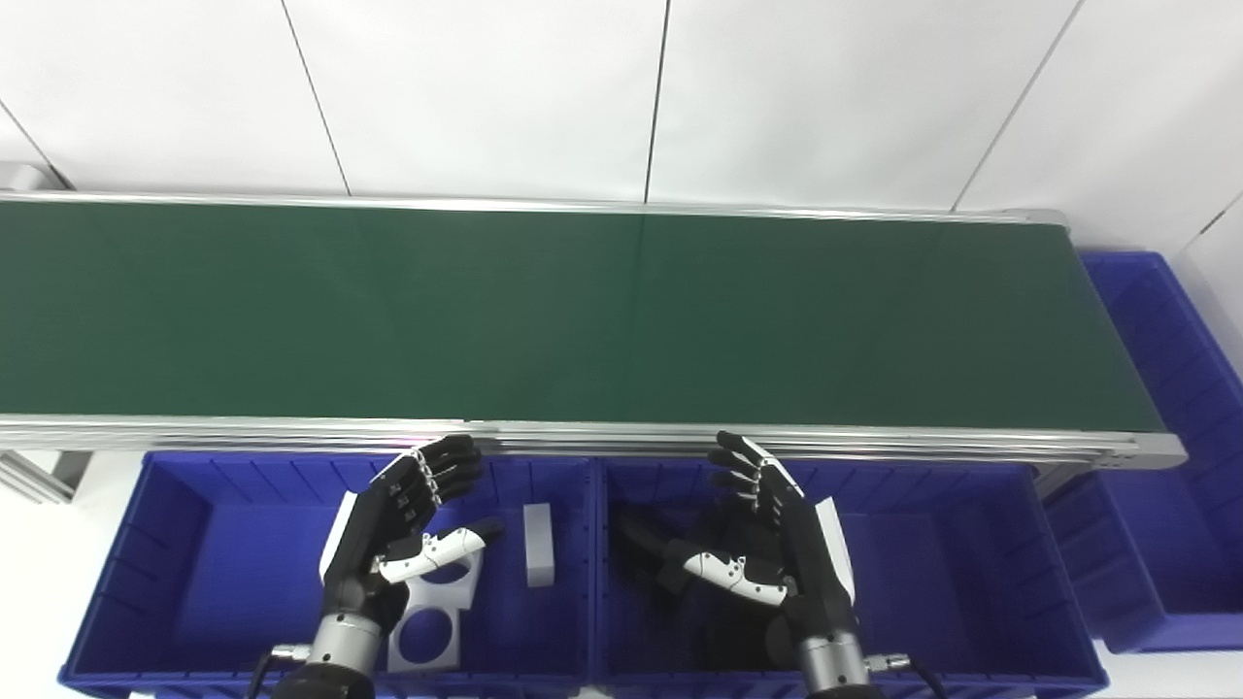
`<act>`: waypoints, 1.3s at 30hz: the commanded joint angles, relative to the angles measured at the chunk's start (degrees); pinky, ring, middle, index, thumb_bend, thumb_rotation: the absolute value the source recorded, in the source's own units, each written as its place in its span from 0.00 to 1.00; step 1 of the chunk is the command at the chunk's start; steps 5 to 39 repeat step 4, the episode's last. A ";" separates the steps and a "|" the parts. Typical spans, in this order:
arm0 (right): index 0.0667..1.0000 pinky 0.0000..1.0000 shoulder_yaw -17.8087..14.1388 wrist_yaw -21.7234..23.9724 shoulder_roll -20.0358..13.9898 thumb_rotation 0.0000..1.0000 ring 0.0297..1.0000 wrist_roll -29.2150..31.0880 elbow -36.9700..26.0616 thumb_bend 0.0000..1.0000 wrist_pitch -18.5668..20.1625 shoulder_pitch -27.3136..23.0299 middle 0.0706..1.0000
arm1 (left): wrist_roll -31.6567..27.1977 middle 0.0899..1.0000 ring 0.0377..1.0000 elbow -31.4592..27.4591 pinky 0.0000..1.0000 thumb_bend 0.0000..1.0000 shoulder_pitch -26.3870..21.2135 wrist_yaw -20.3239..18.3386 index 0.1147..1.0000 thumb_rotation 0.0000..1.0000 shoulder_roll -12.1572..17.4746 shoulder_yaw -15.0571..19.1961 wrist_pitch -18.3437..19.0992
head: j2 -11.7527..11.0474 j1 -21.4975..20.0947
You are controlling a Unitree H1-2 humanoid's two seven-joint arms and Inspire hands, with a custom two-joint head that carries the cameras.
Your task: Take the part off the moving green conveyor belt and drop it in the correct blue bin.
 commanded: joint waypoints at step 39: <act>0.82 0.63 0.19 -0.10 0.35 0.09 0.72 -0.01 -0.63 0.67 -0.78 -0.50 0.77 | -0.36 0.68 0.70 -1.12 0.75 0.72 -0.06 -0.11 0.65 0.00 -0.05 0.08 -2.83 | -0.01 0.17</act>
